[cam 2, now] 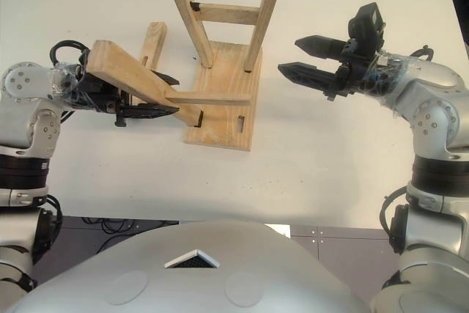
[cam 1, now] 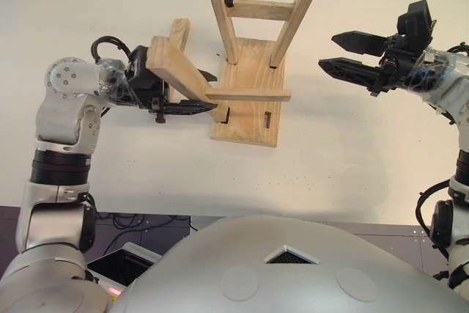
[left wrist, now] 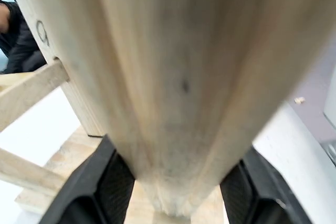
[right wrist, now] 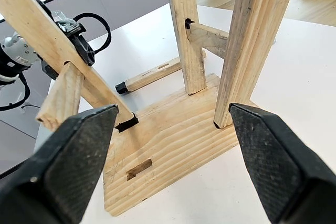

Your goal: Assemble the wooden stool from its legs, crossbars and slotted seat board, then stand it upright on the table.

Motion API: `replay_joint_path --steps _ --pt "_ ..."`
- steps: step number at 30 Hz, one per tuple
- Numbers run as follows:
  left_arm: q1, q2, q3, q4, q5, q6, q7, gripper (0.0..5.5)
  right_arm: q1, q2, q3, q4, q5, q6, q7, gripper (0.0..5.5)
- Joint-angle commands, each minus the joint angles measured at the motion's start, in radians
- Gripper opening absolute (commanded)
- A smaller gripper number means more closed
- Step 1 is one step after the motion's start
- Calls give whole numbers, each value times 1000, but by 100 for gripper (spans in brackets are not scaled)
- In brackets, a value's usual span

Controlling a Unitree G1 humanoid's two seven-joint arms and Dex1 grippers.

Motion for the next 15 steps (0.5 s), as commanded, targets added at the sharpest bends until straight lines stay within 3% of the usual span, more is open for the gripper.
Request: replay_joint_path --steps 1,10,15 --pt "57 53 -98 53 133 58 -11 207 24 20 9 -13 -17 -15 -16 388" --pt "86 -23 -228 -26 182 215 247 204 26 30 33 5 -43 -35 -31 388" --pt "58 8 -350 -20 261 270 287 203 24 31 46 12 -51 -39 -35 388"
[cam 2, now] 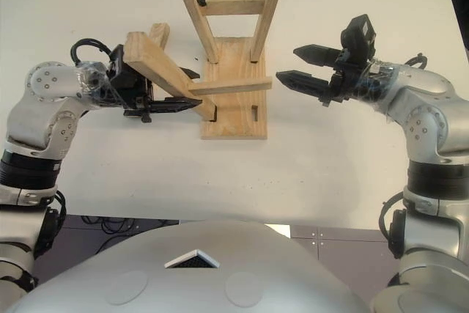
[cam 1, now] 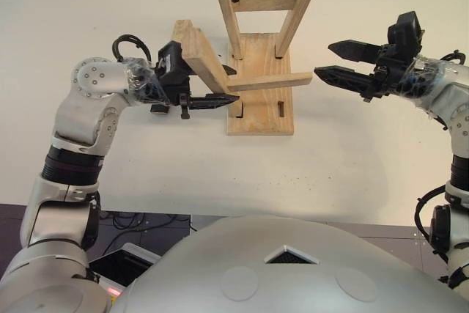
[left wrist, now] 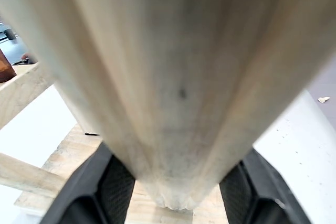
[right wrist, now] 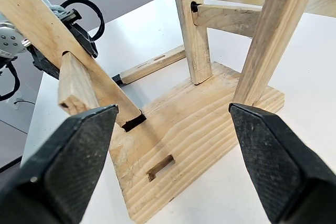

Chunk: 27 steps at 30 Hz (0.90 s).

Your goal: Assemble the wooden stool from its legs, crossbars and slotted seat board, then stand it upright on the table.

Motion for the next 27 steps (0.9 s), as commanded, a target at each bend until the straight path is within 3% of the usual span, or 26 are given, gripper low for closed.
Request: replay_joint_path --steps 1,7,10,12,15,19,27 --pt "64 53 -233 80 233 215 23 203 -9 29 16 16 -25 -19 -15 388" --pt "1 44 -293 117 264 236 72 203 -3 32 13 39 -38 -34 -28 388" --pt "-9 3 -205 77 199 151 137 202 4 11 -13 57 -41 -47 -33 388" --pt "-36 7 -140 37 178 148 180 245 5 7 -25 66 -47 -55 -38 388" --pt "-21 66 -69 -29 202 157 173 303 11 5 -45 68 -52 -63 -45 388" --pt "114 146 56 -97 236 197 244 303 32 4 -67 54 -50 -67 -61 388" --pt "232 -115 247 65 291 151 645 303 53 29 -56 37 -46 -63 -90 388"
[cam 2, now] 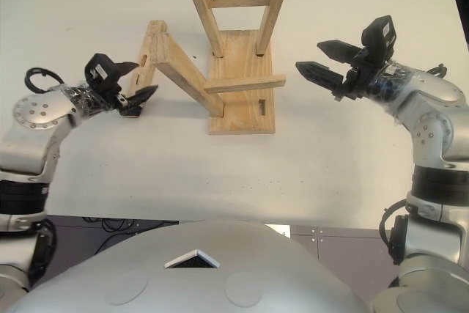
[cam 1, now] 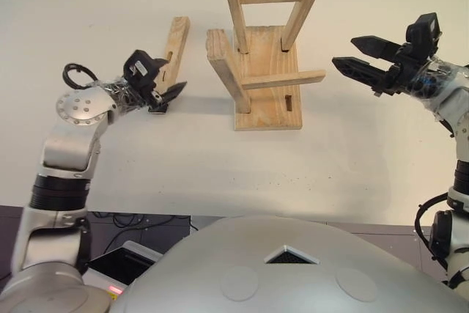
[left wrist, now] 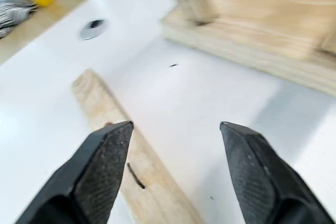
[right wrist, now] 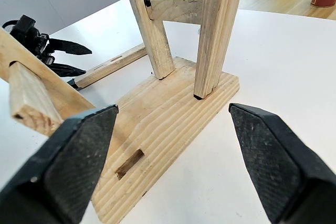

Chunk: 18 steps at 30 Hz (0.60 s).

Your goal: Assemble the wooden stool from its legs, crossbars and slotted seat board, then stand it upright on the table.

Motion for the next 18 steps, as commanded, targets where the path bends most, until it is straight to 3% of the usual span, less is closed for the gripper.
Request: replay_joint_path --steps 1,5,10,16,18 --pt "14 -119 57 69 13 14 140 303 -2 23 13 -5 -9 3 -2 388" --pt "5 -199 88 113 17 24 221 303 -5 28 23 -1 -20 1 2 388" --pt "8 -206 72 94 -11 180 194 303 -7 26 33 9 -32 -7 8 388" --pt "-16 -162 77 60 -22 350 172 207 -2 34 42 3 -46 -8 9 388" --pt "-20 -152 79 45 -19 363 167 201 -1 35 41 3 -46 -6 8 388"
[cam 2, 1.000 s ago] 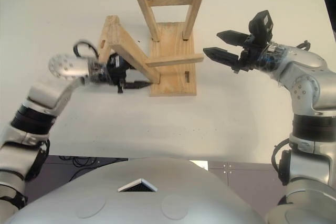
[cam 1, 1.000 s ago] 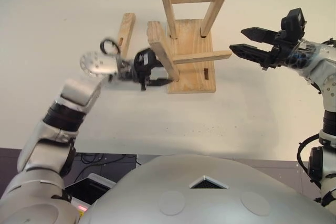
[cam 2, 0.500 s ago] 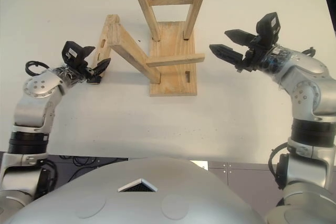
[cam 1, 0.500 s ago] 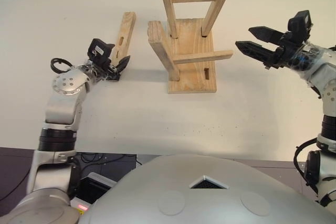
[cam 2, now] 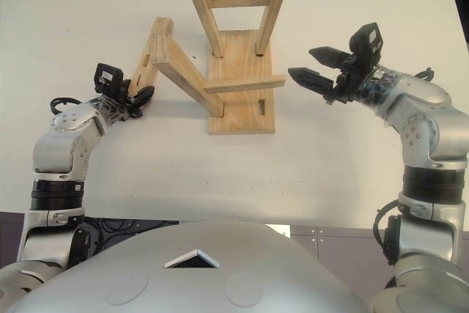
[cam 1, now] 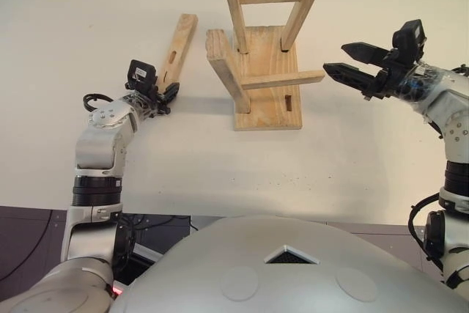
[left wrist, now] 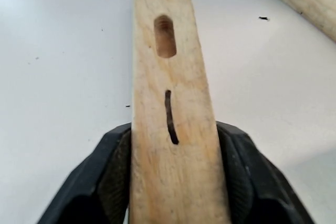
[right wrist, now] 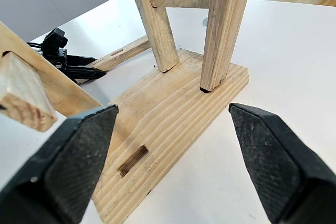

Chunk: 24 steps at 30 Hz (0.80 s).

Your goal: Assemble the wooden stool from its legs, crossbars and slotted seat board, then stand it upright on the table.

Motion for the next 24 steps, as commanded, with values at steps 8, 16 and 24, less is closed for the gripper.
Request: replay_joint_path --steps 8,16,24 --pt "-269 -60 247 -101 -216 -248 -48 200 -194 128 -214 44 144 24 -212 388" --pt "-523 -65 256 -181 -995 241 -185 200 -564 278 -270 -6 777 240 -426 388" --pt "-527 -37 176 -202 -1090 386 -196 200 -582 337 -177 -6 997 287 -570 388"
